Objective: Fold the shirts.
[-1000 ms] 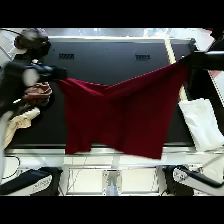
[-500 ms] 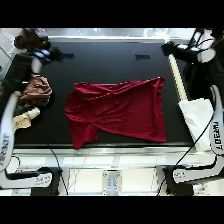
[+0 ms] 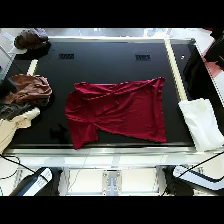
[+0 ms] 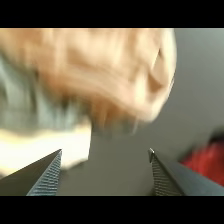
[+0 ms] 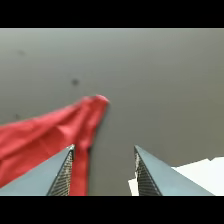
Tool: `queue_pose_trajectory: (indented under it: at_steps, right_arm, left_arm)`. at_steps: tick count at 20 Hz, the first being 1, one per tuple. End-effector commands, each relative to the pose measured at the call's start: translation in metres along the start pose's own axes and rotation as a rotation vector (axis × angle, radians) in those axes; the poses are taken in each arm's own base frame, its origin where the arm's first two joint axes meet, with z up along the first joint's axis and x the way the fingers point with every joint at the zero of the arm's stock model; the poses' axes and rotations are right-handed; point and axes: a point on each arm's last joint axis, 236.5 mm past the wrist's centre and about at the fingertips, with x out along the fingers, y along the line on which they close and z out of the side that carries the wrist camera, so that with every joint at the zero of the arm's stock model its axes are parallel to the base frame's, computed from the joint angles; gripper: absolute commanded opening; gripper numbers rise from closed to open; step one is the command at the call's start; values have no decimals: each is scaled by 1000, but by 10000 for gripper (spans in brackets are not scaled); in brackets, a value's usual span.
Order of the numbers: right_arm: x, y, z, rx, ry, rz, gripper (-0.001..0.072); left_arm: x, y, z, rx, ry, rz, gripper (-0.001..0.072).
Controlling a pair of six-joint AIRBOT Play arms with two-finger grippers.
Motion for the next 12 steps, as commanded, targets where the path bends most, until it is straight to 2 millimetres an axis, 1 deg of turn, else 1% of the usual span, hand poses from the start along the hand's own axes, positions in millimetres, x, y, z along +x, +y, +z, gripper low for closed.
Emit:
queue_pose_trajectory:
  at_steps: [1,2,4,8,10,12]
  right_arm:
    - [-43,-14,-8,40,-6,-23,431]
    - [-46,-13,-8,44,-12,-17,430]
    - [-46,-10,-10,44,-1,-7,430]
    - [-47,4,-6,63,-19,50,430]
    - [-47,8,-8,65,-9,69,430]
    - [-47,10,-17,62,31,76,431]
  left_arm:
    - [34,-28,-103,-151,350,-300,590]
    - [44,-40,-119,-161,425,-378,591]
    - [61,-53,-144,-113,535,-468,592]
    - [85,-84,-185,-15,668,-606,593]
    - [96,-93,-207,25,721,-618,593]
    - [107,-95,-221,33,756,-602,592]
